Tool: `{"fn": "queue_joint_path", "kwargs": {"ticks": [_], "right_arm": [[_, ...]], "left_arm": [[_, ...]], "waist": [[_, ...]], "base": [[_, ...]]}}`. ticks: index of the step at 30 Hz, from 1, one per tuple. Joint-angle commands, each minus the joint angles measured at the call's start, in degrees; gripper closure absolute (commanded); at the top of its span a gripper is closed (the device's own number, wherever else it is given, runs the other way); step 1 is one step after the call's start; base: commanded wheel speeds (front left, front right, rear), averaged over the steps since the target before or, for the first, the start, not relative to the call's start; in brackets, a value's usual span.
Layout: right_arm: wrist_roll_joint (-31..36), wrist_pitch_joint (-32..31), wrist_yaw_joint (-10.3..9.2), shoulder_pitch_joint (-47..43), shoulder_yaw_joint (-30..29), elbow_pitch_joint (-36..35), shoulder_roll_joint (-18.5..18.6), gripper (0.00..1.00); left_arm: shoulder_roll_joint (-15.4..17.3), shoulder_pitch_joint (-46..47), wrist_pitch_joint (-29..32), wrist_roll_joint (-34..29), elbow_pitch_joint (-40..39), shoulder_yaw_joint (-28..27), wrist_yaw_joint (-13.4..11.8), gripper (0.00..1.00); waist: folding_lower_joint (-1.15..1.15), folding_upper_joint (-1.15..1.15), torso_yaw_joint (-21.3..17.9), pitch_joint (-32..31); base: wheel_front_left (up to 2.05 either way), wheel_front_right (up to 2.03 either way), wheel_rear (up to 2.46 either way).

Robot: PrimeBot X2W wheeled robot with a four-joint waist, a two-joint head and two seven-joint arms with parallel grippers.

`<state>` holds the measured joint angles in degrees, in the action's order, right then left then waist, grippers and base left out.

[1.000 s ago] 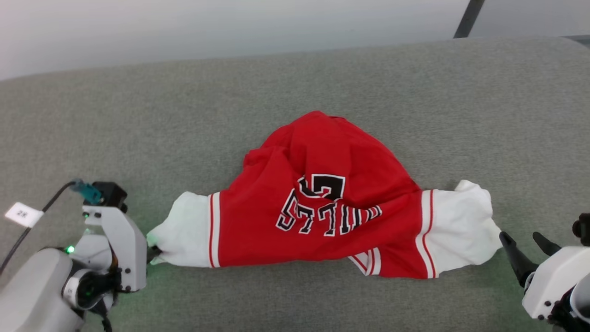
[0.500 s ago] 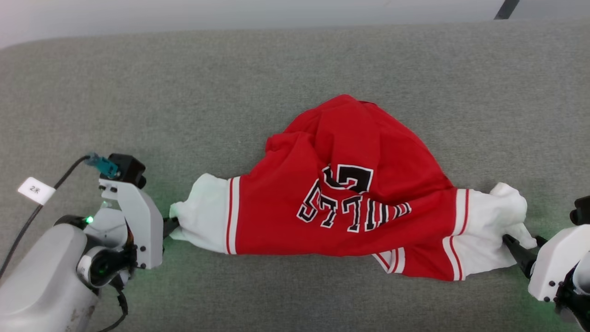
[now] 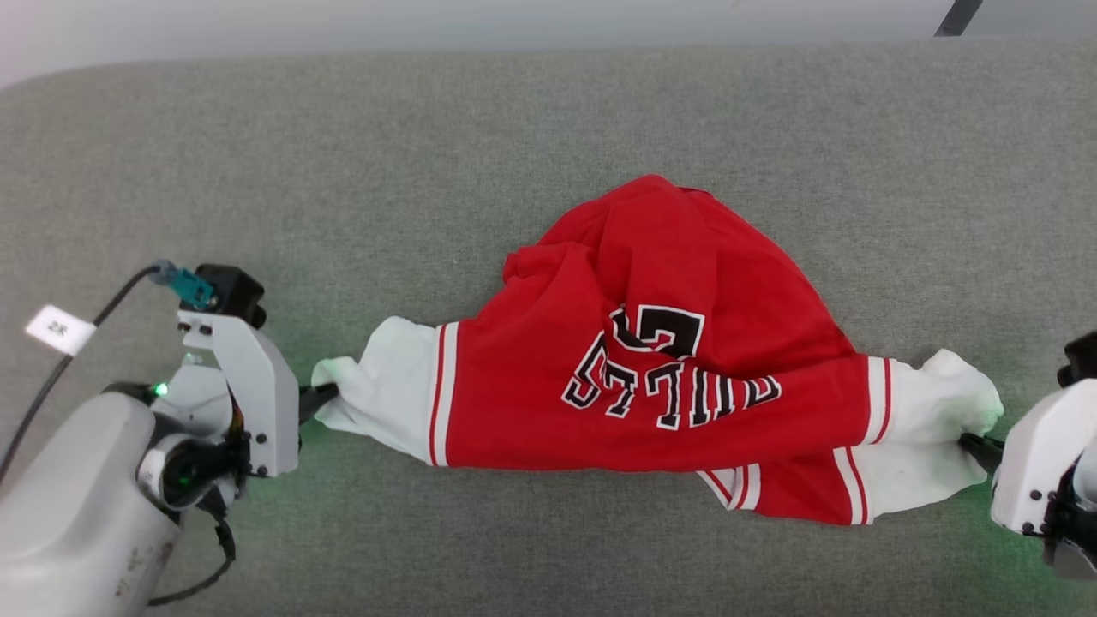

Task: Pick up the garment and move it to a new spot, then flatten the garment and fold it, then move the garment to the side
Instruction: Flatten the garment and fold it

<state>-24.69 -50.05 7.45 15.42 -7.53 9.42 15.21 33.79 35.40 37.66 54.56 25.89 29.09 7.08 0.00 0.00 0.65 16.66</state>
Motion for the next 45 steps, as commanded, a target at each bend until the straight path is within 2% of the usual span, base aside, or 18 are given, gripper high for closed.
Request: {"fn": "queue_joint_path", "kwargs": {"ticks": [1,6,12,20,26,34,41,45], "right_arm": [[-1.46,-1.52,0.06,0.23,0.76,0.13,-1.42,1.0],[-4.41,-5.07,0.05,4.82,0.22,-3.29,0.13,1.0],[-8.43,-7.64,0.05,12.23,0.6,-5.22,-0.65,1.0],[-8.59,-5.87,0.05,25.66,1.38,-1.44,-1.24,1.0],[-6.98,1.65,0.05,37.61,0.87,7.17,-1.92,1.0],[-2.49,16.87,0.05,52.19,1.46,22.1,-1.67,1.0],[0.28,27.32,0.04,60.48,1.85,34.59,-1.05,1.0],[0.31,31.86,0.04,63.8,3.18,39.19,-0.83,1.0]], "left_arm": [[0.42,0.73,0.65,0.4,0.35,0.18,-0.06,1.0],[0.69,3.91,3.09,1.02,-1.0,0.69,0.18,1.0],[0.92,9.35,5.82,0.37,-2.2,1.16,0.28,1.0],[-0.54,19.73,7.91,-0.47,-1.31,1.03,0.36,1.0],[-2.12,28.42,5.89,-2.38,2.5,0.86,0.44,1.0],[-4.14,39.11,-2.46,-6.67,10.8,1.13,0.44,1.0],[-5.06,45.45,-10.43,-8.87,17.24,2.33,0.5,1.0],[-5.33,47.81,-14.56,-8.44,19.2,3.51,0.47,1.0]], "waist": [[0.0,0.0,-0.08,-0.75],[0.0,0.0,0.1,-3.07],[0.0,0.0,0.82,-7.29],[0.0,0.0,1.88,-12.34],[0.0,0.0,2.55,-14.82],[0.0,0.0,3.42,-16.34],[0.0,0.0,4.03,-16.46],[0.0,0.0,4.32,-15.85]], "base": [[0.0,0.0,0.0],[0.0,0.0,0.0],[0.0,0.0,0.0],[0.0,0.0,0.0],[0.0,0.0,0.0],[0.0,0.0,0.0],[0.0,0.0,0.0],[0.0,0.0,0.0]]}}
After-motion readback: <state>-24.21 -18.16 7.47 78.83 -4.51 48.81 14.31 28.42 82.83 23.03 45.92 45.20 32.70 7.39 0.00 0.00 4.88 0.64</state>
